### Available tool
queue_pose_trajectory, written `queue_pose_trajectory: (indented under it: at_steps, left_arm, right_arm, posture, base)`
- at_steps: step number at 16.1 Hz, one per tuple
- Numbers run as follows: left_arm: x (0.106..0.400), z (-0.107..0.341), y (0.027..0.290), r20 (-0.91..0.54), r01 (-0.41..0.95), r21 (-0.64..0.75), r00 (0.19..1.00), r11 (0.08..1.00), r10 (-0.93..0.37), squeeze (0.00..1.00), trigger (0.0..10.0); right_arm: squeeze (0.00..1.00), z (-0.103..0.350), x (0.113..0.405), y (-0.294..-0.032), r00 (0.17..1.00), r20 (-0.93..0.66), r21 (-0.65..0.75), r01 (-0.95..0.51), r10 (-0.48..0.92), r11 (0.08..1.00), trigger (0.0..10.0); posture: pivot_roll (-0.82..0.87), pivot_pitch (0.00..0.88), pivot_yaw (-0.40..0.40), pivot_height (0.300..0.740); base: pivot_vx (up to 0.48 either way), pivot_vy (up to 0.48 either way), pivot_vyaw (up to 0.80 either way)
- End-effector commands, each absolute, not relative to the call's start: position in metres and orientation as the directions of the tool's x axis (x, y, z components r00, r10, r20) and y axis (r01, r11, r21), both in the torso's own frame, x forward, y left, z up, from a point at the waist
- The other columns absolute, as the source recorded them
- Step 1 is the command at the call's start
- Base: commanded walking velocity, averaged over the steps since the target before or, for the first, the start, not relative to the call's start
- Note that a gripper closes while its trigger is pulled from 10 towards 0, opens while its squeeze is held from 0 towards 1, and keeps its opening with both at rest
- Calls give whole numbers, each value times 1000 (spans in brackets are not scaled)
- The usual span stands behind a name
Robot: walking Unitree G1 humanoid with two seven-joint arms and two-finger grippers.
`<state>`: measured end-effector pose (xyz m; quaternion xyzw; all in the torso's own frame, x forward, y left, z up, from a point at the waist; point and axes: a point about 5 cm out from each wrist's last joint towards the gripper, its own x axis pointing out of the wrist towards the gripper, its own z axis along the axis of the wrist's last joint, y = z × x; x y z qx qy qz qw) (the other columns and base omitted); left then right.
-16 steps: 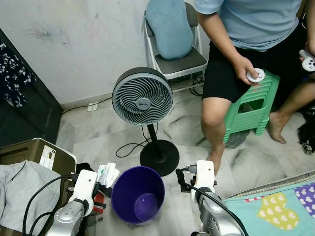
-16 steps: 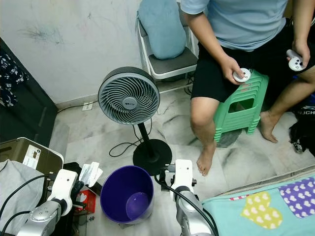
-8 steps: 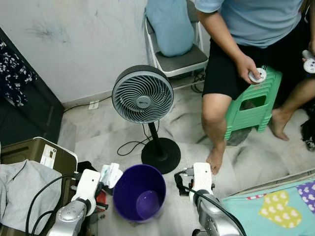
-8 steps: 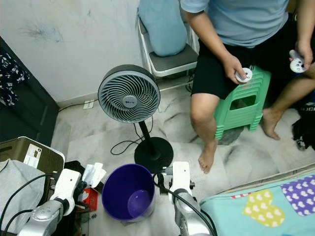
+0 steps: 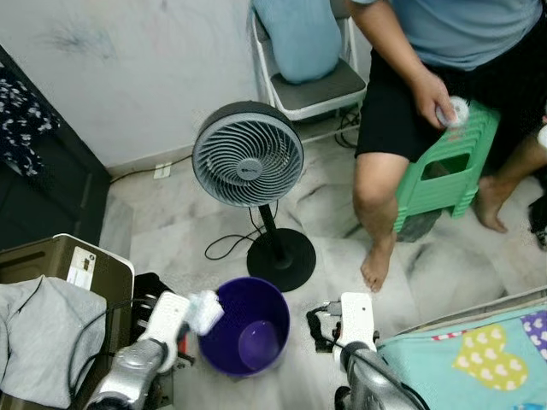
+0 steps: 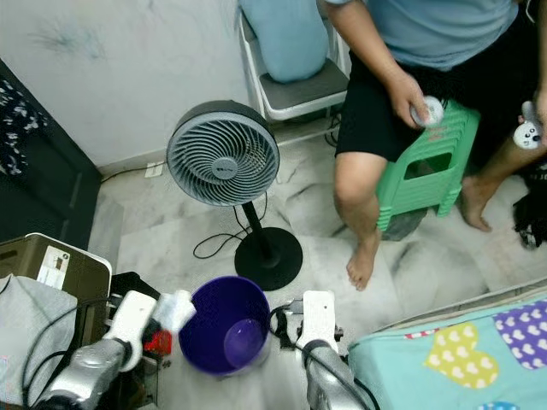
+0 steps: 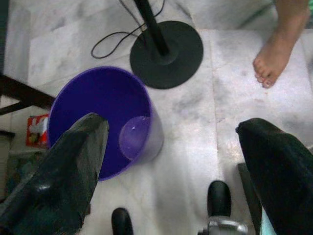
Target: Clean up the room
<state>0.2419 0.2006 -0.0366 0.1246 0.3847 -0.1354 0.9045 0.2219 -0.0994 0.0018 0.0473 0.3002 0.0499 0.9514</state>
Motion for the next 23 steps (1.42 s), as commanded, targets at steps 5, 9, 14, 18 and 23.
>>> queue_pose_trajectory:
  at_steps: [5, 9, 14, 18, 23]
  left_arm:
    - [249, -39, 200, -779, 449, 186, 610, 874, -147, 0, 0]
    - [247, -44, 190, -803, 489, 190, 576, 852, -152, 0, 0]
    - [252, -42, 189, -815, 530, 227, 562, 817, -138, 0, 0]
    - [254, -41, 186, -812, 530, 224, 566, 818, -145, 0, 0]
    - [249, -46, 176, -809, 541, 209, 564, 814, -167, 0, 0]
  right_arm:
    - [0, 43, 186, -83, 791, -578, 224, -81, 199, 971, 10000]
    - [0, 54, 155, -79, 725, -657, 257, -43, 207, 966, 10000]
    - [0, 60, 141, -50, 656, -700, 403, 36, 283, 915, 10000]
    - [0, 73, 166, -52, 724, -610, 500, 38, 321, 865, 10000]
    - [0, 67, 149, -46, 683, -632, 529, 36, 365, 848, 10000]
  posture:
    - [-235, 222, 195, 740]
    - [-250, 252, 209, 740]
    - [-244, 275, 228, 740]
    - [-243, 274, 228, 740]
    - [-245, 281, 227, 740]
  base:
    - [0, 0, 0]
    - [0, 0, 0]
    - [0, 0, 0]
    - [0, 0, 0]
    - [0, 0, 0]
